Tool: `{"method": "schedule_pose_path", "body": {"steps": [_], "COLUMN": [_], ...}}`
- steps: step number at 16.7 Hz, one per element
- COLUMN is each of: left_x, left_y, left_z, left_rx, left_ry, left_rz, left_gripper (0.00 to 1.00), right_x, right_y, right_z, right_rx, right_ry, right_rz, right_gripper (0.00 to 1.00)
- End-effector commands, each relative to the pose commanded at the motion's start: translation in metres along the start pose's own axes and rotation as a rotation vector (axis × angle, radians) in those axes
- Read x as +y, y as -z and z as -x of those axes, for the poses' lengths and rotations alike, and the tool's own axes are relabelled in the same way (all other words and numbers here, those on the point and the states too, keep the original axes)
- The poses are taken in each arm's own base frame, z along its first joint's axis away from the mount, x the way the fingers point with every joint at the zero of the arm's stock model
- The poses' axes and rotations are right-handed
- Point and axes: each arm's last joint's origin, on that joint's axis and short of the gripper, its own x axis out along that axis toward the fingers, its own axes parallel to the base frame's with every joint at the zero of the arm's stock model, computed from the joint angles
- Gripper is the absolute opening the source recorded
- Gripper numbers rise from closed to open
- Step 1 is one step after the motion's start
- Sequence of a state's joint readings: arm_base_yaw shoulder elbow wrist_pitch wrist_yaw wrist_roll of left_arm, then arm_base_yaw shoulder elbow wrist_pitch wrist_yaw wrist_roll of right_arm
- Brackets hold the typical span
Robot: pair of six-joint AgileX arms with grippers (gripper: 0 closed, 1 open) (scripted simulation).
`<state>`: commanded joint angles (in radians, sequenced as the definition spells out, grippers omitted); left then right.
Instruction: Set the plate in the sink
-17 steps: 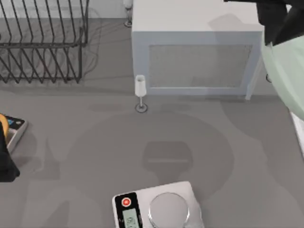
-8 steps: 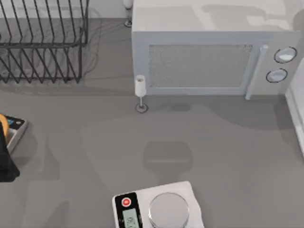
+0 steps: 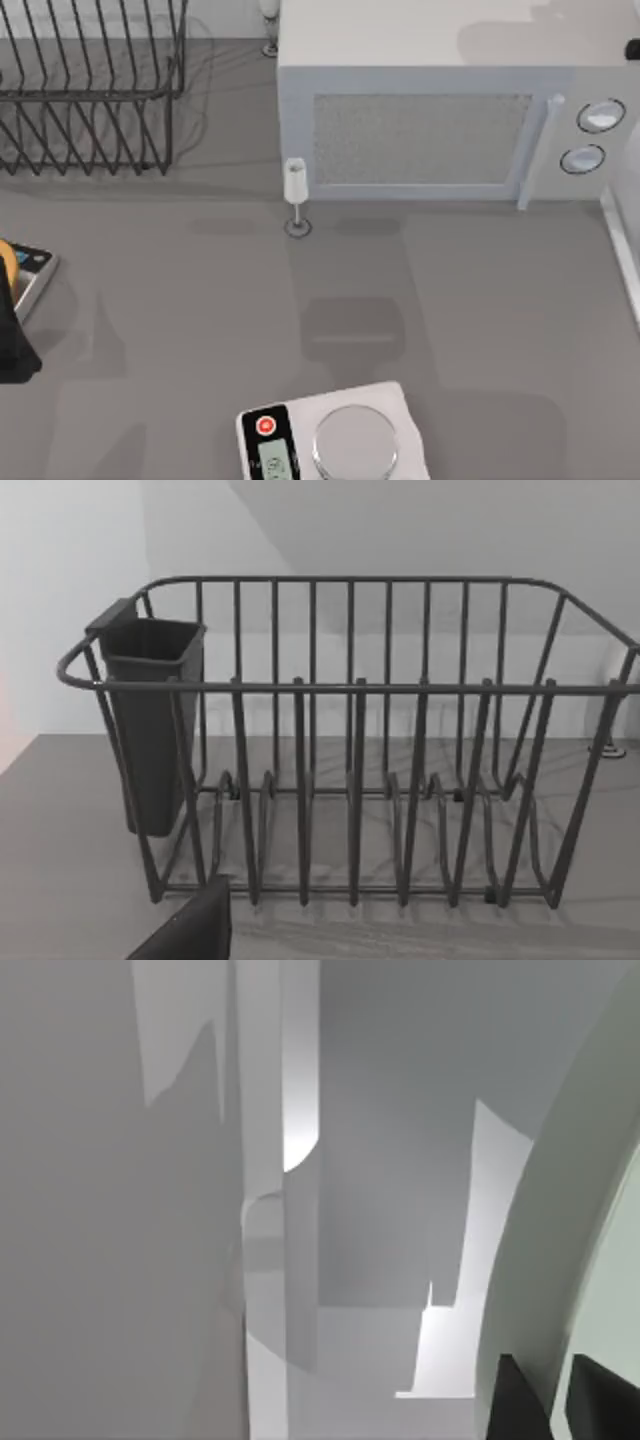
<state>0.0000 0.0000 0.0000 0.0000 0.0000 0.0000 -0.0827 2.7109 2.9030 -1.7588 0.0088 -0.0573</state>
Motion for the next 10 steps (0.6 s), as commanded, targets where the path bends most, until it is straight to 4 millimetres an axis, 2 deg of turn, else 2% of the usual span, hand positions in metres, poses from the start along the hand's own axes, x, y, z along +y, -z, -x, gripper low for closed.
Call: {"method": "schedule_pose_path", "body": {"steps": [3, 10], "left_x": [0.0000, 0.0000], "left_y": [0.0000, 0.0000], "left_z": [0.0000, 0.0000], "left_rx": [0.000, 0.000], "left_ry": [0.000, 0.000], "left_rz": [0.000, 0.000], "left_gripper": [1.00, 1.00], "right_x": [0.0000, 0.0000], "right_y": [0.0000, 0.0000], "right_z": [0.0000, 0.0000], "right_rx": [0.000, 0.000], "right_ry": [0.000, 0.000], "right_rz": [0.000, 0.000], "right_gripper": [0.00, 0.53]}}
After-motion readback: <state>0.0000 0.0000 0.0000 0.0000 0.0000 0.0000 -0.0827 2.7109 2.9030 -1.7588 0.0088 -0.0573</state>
